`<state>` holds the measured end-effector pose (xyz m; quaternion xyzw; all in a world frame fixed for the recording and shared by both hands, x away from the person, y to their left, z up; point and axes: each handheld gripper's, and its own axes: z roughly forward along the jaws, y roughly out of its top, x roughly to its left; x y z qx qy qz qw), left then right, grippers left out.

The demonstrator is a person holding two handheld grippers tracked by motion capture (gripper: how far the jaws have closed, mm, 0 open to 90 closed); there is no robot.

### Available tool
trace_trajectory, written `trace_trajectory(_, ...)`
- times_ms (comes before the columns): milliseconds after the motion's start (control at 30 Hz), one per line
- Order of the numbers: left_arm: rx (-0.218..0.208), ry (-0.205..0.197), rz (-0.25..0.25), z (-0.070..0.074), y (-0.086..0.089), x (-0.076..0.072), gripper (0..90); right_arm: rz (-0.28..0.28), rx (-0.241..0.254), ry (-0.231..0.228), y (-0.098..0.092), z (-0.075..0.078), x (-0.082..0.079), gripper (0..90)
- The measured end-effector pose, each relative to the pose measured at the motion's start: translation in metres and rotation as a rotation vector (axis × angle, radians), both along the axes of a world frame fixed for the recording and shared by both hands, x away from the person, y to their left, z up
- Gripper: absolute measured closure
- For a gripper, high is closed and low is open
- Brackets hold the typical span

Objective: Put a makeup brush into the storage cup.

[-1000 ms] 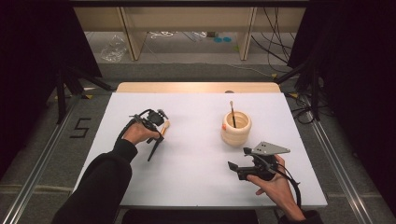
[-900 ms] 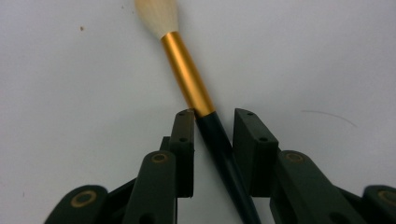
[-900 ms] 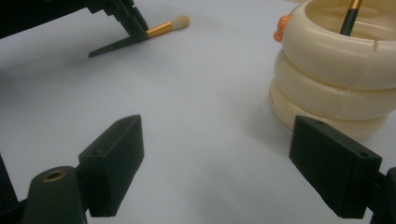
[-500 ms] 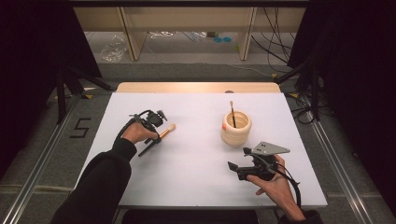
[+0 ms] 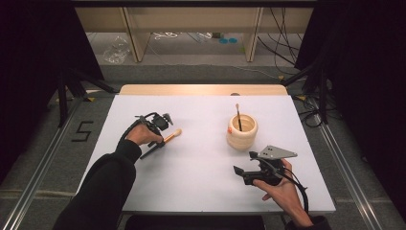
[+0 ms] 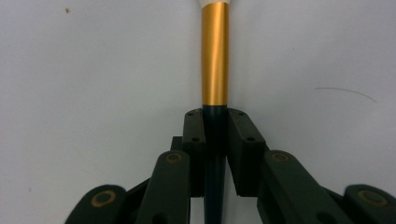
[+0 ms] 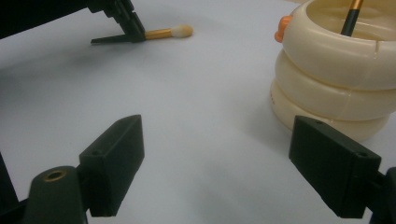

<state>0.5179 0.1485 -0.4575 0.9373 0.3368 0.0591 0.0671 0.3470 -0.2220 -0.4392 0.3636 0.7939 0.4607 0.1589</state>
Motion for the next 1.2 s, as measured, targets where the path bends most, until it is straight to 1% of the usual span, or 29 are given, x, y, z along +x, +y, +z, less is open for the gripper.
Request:
trace_trajectory(33,-0.004,-0.007,0.007,-0.001,-0.002,-0.001,78.3,-0.002,0.001,0.003,0.000,0.000,0.000,19.1)
trace_trajectory(67,-0.001,-0.005,0.002,-0.001,-0.002,-0.001,78.3,-0.007,-0.007,0.000,-0.001,0.000,0.000,19.0)
trace_trajectory(133,0.000,-0.005,-0.003,-0.001,-0.002,-0.001,78.4,-0.004,-0.001,-0.003,-0.001,0.000,0.000,19.0)
trace_trajectory(167,0.036,-0.013,-0.026,0.002,0.000,0.000,78.5,-0.005,0.003,-0.005,0.000,0.000,0.000,19.0)
trace_trajectory(233,0.038,-0.016,-0.028,0.003,0.001,0.000,78.5,-0.007,0.005,-0.005,0.000,0.000,0.000,19.1)
trace_trajectory(267,0.020,-0.024,-0.021,0.004,0.003,-0.001,78.5,-0.009,0.005,-0.005,0.000,0.000,0.000,19.1)
trace_trajectory(300,0.020,-0.024,-0.021,0.004,0.003,-0.001,78.5,-0.009,0.006,-0.004,0.000,0.000,0.000,19.1)
trace_trajectory(367,-0.020,-0.025,-0.012,0.008,0.009,-0.002,78.5,-0.012,0.012,0.001,0.000,0.000,0.000,19.2)
trace_trajectory(400,-0.020,-0.025,-0.012,0.008,0.009,-0.002,78.5,-0.012,0.012,0.001,0.000,0.000,0.000,19.2)
trace_trajectory(467,-0.064,-0.032,-0.011,0.014,0.013,-0.003,78.5,-0.003,0.014,0.000,-0.001,0.000,0.001,19.4)
trace_trajectory(500,-0.064,-0.032,-0.011,0.014,0.013,-0.003,78.5,-0.003,0.014,0.000,-0.001,0.000,0.001,19.4)
trace_trajectory(567,-0.121,-0.053,0.003,0.020,0.016,-0.005,78.5,-0.005,0.016,-0.002,-0.001,0.000,0.001,19.3)
trace_trajectory(600,-0.121,-0.053,0.003,0.020,0.016,-0.005,78.5,-0.005,0.016,-0.002,-0.001,0.000,0.001,19.3)
trace_trajectory(633,-0.175,-0.073,0.031,0.024,0.017,-0.008,78.5,-0.007,0.013,-0.002,-0.002,0.000,0.001,19.3)
trace_trajectory(667,-0.175,-0.073,0.031,0.024,0.017,-0.008,78.5,-0.007,0.013,-0.002,-0.002,0.000,0.001,19.3)
trace_trajectory(733,-0.210,-0.084,0.032,0.028,0.018,-0.011,78.5,-0.010,0.014,-0.004,-0.002,0.000,0.001,19.3)
trace_trajectory(767,-0.242,-0.094,0.029,0.031,0.019,-0.013,78.5,-0.008,0.014,-0.003,-0.001,0.000,0.001,19.2)
trace_trajectory(800,-0.242,-0.094,0.029,0.031,0.019,-0.013,78.5,-0.008,0.014,-0.003,-0.001,0.000,0.001,19.2)
trace_trajectory(833,-0.287,-0.107,0.050,0.032,0.018,-0.016,78.5,-0.012,0.018,-0.004,-0.001,0.001,0.001,19.0)
trace_trajectory(867,-0.287,-0.107,0.050,0.032,0.018,-0.016,78.5,-0.012,0.018,-0.004,-0.001,0.001,0.001,19.0)
trace_trajectory(900,-0.306,-0.107,0.048,0.034,0.019,-0.018,78.4,-0.019,0.030,-0.001,0.000,0.001,0.001,18.9)
trace_trajectory(933,-0.330,-0.107,0.061,0.034,0.018,-0.020,78.4,-0.019,0.030,-0.001,0.000,0.001,0.001,18.9)
trace_trajectory(967,-0.349,-0.117,0.061,0.036,0.019,-0.022,78.5,-0.022,0.041,-0.005,0.000,0.001,0.002,18.8)
trace_trajectory(1033,-0.355,-0.126,0.048,0.038,0.019,-0.024,78.5,-0.016,0.055,0.007,0.000,0.001,0.002,18.8)
trace_trajectory(1067,-0.377,-0.129,0.044,0.039,0.020,-0.026,78.5,-0.019,0.058,0.004,0.000,0.001,0.004,18.9)
trace_trajectory(1100,-0.385,-0.128,0.039,0.040,0.020,-0.027,78.5,-0.020,0.057,0.005,0.000,0.001,0.004,18.9)
trace_trajectory(1133,-0.414,-0.130,0.031,0.042,0.021,-0.029,78.5,-0.020,0.057,0.005,0.000,0.001,0.004,18.9)
trace_trajectory(1167,-0.447,-0.135,0.007,0.044,0.021,-0.035,78.5,-0.014,0.060,0.003,0.001,0.002,0.004,19.2)
trace_trajectory(1200,-0.447,-0.135,0.007,0.044,0.021,-0.035,78.5,-0.014,0.060,0.003,0.001,0.002,0.004,19.2)
